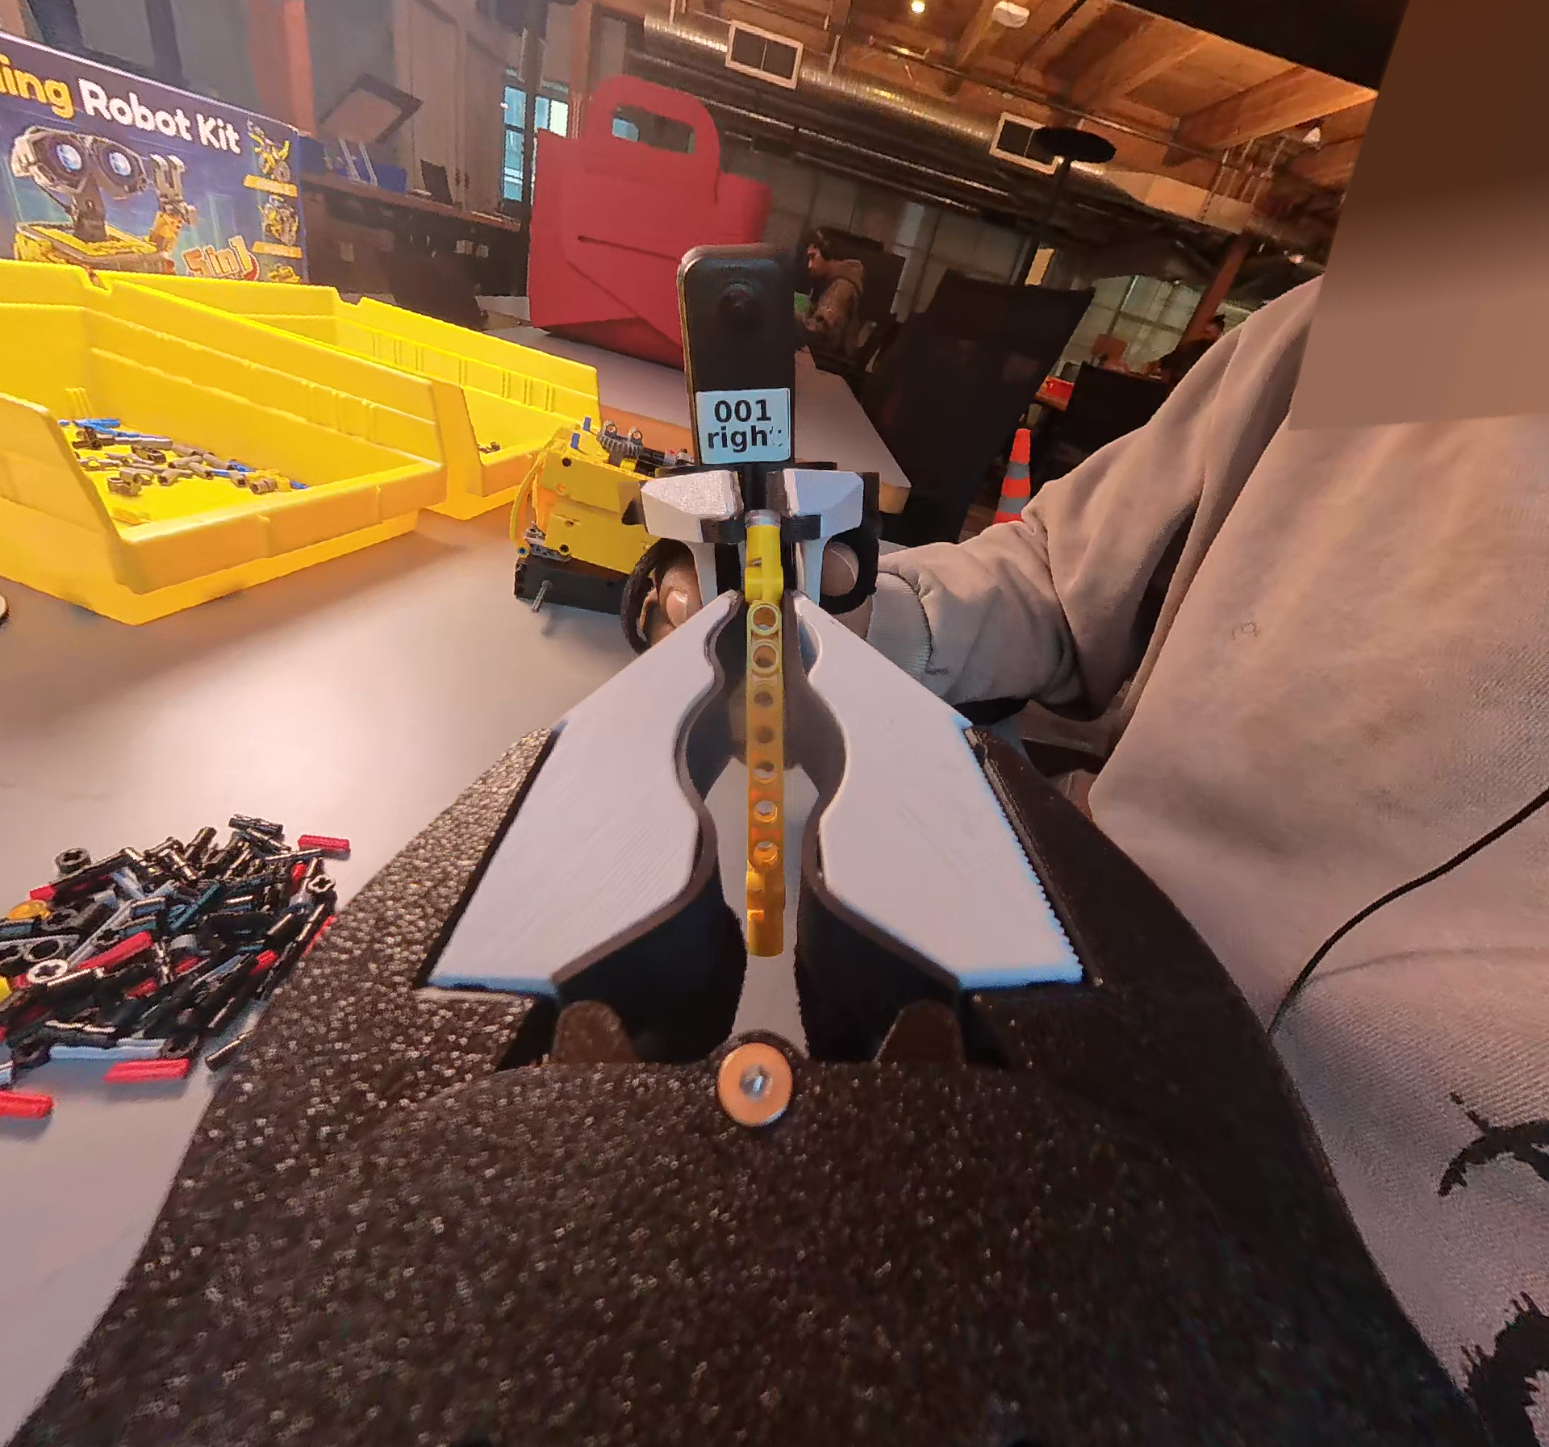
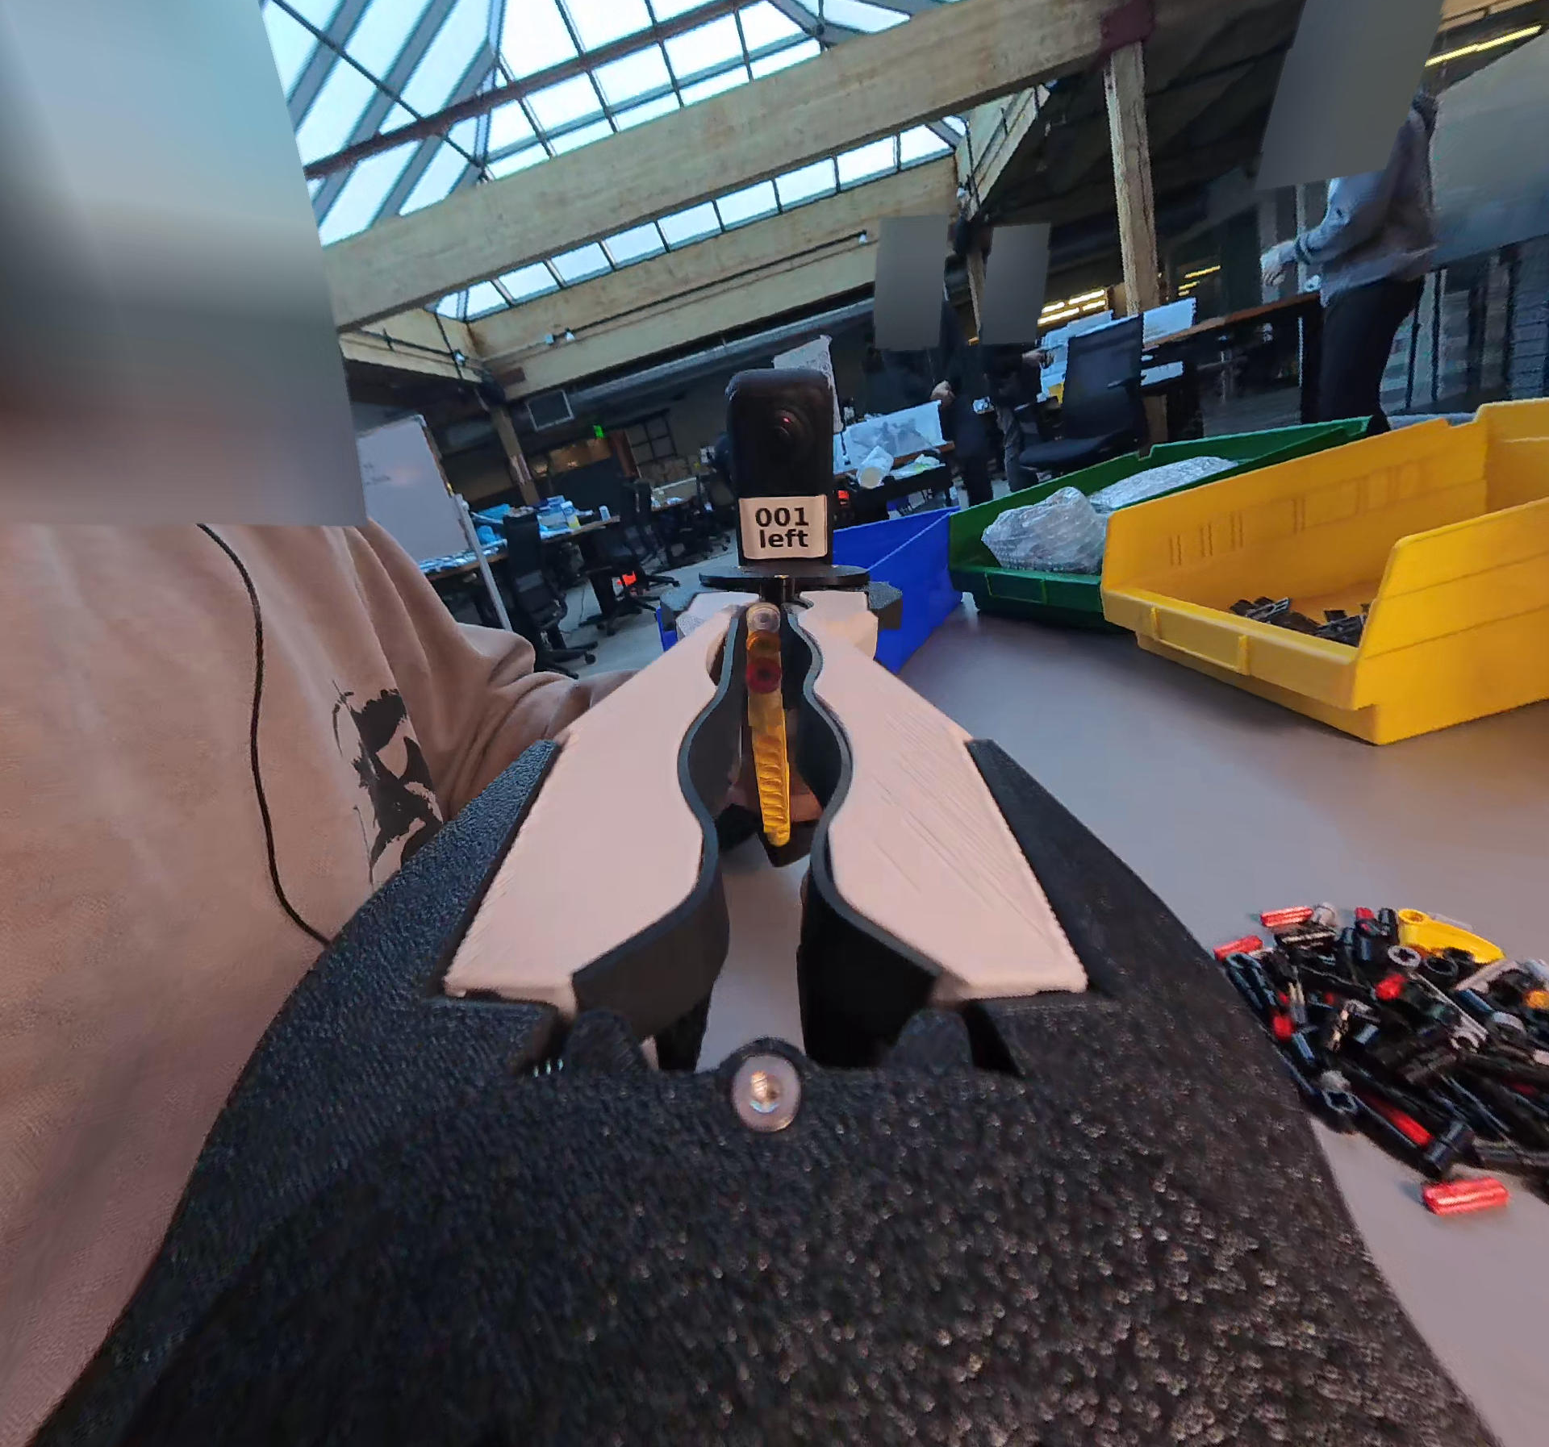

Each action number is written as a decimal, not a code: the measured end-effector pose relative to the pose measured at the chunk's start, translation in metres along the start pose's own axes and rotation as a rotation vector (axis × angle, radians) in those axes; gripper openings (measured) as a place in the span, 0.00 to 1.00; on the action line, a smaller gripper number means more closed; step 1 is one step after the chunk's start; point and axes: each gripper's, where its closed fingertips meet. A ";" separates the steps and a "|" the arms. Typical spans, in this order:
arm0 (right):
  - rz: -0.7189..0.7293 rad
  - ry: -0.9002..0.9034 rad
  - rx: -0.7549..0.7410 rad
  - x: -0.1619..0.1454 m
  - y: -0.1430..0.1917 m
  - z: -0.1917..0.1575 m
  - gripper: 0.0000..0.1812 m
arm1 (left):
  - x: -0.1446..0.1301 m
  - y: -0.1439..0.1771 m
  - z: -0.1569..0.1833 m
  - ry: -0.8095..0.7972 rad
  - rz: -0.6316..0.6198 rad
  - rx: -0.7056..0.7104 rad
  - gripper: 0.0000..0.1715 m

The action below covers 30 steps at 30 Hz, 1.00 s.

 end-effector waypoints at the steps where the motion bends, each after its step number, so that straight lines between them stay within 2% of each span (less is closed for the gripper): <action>1: 0.012 -0.002 0.003 0.002 -0.001 0.000 0.02 | 0.003 0.000 0.001 0.007 0.012 -0.003 0.04; 7: 0.074 -0.018 0.014 0.017 -0.004 -0.001 0.02 | 0.017 0.000 0.001 0.036 0.082 -0.006 0.03; 16: 0.091 -0.013 -0.001 0.027 -0.006 -0.001 0.02 | 0.027 -0.001 0.002 0.083 0.137 -0.020 0.04; 30: 0.140 -0.107 0.017 0.032 -0.010 0.000 0.02 | 0.032 0.002 0.002 0.117 0.163 -0.024 0.04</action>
Point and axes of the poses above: each gripper's, where its closed fingertips meet, y back along the fingers, x out of its top, z = x × y across the jaws, and after that the axes turned 1 degree about x, right-handed
